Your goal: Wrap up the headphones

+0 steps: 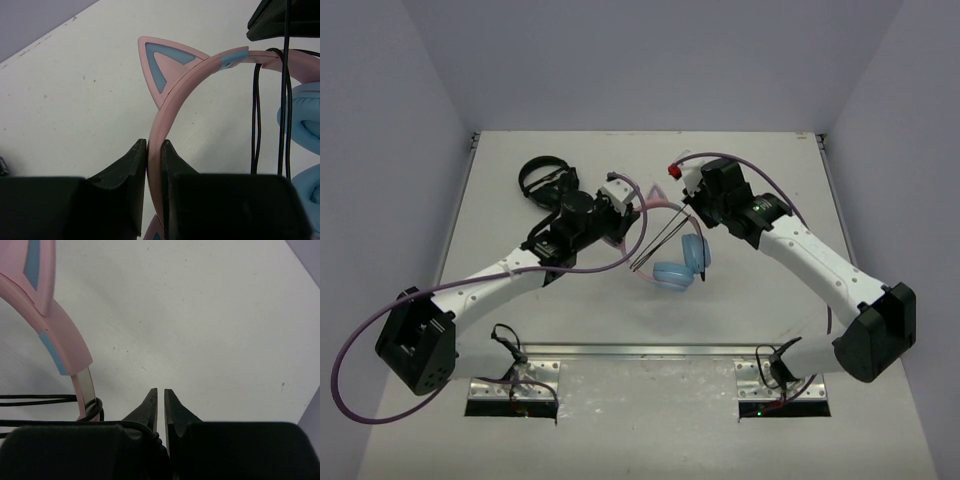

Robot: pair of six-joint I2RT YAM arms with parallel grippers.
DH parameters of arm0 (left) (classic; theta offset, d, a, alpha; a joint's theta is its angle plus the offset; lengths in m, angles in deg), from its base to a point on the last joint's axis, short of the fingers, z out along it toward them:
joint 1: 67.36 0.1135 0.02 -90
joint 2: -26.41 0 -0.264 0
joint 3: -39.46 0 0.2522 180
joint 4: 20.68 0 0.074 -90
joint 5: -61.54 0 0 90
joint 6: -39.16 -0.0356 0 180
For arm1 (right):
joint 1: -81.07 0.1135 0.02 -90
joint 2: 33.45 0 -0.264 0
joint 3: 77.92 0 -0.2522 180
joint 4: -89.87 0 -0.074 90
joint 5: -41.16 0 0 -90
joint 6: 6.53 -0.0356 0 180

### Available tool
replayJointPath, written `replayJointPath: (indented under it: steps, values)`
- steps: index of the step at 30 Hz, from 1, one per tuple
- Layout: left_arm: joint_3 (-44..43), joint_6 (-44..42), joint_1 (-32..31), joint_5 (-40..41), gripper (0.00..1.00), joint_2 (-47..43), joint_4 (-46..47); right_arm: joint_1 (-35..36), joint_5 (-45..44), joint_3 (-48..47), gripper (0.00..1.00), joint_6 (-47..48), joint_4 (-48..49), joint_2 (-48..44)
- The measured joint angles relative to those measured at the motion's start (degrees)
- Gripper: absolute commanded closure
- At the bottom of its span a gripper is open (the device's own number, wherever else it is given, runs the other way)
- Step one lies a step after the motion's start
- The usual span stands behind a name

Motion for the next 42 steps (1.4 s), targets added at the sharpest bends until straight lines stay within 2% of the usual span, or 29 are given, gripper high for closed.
replayJointPath:
  steps: [8,14,18,19,21,35,36,37,38,39,40,42]
  values:
    - [-1.9,-1.0,1.5,-3.7,1.0,0.0,-1.2,-4.9,9.1,5.8,0.89,-4.4,1.9,-3.2]
    - [-4.6,-1.3,3.1,-7.4,1.0,1.0,-2.8,-7.9,14.3,9.6,0.84,-8.0,5.6,-3.3]
    - [-6.4,-2.6,3.1,-8.6,1.0,1.5,-6.3,-8.6,17.0,11.4,0.73,-11.1,7.2,-3.3]
    - [-6.8,-2.9,3.1,-8.7,1.0,1.6,-7.1,-8.9,17.8,11.8,0.64,-12.0,7.6,-3.3]
    - [-7.7,-3.7,3.1,-8.7,1.0,1.6,-8.4,-9.8,19.3,12.9,0.58,-14.0,9.0,-3.3]
    - [-14.1,-9.0,4.5,-14.3,0.99,4.4,-12.5,-15.6,28.0,22.9,0.46,-25.0,14.6,-3.3]
    - [-14.4,-9.3,4.8,-14.8,0.99,4.9,-13.0,-16.5,28.2,23.4,0.35,-25.7,14.6,-3.1]
    - [-15.0,-9.7,5.3,-15.4,0.99,5.6,-13.8,-17.7,28.3,23.8,0.31,-26.9,14.6,-2.8]
    - [-15.7,-10.1,5.7,-15.9,0.99,6.4,-15.0,-19.0,28.2,24.2,0.23,-27.7,14.5,-2.5]
    - [-16.7,-10.4,6.2,-16.1,0.99,7.4,-16.3,-20.3,27.9,24.5,0.08,-28.8,14.2,-2.3]
    - [-17.3,-10.6,6.5,-16.2,0.99,8.0,-17.6,-21.6,27.3,24.8,0.01,-29.9,13.7,-2.1]
    - [-20.3,-11.2,7.4,-16.1,1.0,10.9,-20.1,-24.5,26.1,25.4,0.01,-31.9,12.3,-2.1]
